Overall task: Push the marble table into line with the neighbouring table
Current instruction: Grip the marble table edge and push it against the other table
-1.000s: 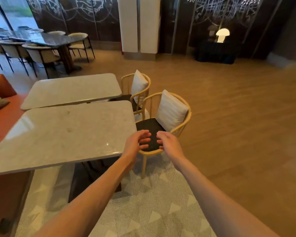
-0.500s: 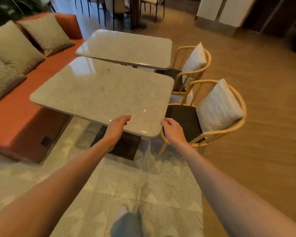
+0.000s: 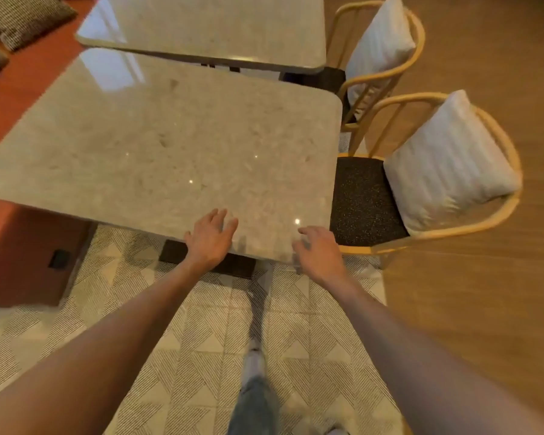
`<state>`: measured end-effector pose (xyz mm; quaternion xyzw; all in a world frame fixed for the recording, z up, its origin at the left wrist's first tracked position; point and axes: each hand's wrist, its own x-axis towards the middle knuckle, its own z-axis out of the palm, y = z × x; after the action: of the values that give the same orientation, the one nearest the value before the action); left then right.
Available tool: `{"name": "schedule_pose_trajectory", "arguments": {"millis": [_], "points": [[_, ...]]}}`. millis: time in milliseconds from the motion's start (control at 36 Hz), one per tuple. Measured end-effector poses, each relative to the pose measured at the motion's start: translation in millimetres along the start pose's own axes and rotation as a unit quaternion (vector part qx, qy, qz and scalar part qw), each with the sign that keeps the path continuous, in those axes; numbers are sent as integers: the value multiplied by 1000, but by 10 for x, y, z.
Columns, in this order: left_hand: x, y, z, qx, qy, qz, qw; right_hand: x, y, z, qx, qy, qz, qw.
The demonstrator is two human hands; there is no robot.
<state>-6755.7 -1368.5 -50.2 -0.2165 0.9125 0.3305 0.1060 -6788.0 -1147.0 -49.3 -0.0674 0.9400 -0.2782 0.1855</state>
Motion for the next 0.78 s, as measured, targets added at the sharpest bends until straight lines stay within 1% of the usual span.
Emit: {"name": "schedule_pose_trajectory", "arguments": {"millis": [83, 167, 222, 278, 333, 361, 444, 639, 778], "points": [[269, -216, 136, 82, 2, 43, 996, 190, 59, 212, -79, -4, -24, 997], [543, -408, 293, 124, 25, 92, 988, 430, 13, 411, -147, 30, -60, 987], [668, -516, 377, 172, 43, 132, 975, 599, -67, 546, -175, 50, -83, 980], [725, -610, 454, 226, 64, 164, 958, 715, -128, 697, -199, 53, -86, 975], [771, -682, 529, 264, 97, 175, 943, 780, -143, 863, -221, 62, -75, 970], [784, -703, 558, 277, 113, 176, 938, 778, -134, 929, -235, 79, -72, 966], [852, -741, 649, 290, 160, 185, 925, 762, -72, 1035, -251, 147, -86, 953], [842, -792, 679, 285, 220, 220, 907, 768, -49, 1114, -263, 184, -98, 942], [870, -750, 671, 326, 224, 238, 887, 770, 17, 1216, -278, 240, -116, 923]]}}
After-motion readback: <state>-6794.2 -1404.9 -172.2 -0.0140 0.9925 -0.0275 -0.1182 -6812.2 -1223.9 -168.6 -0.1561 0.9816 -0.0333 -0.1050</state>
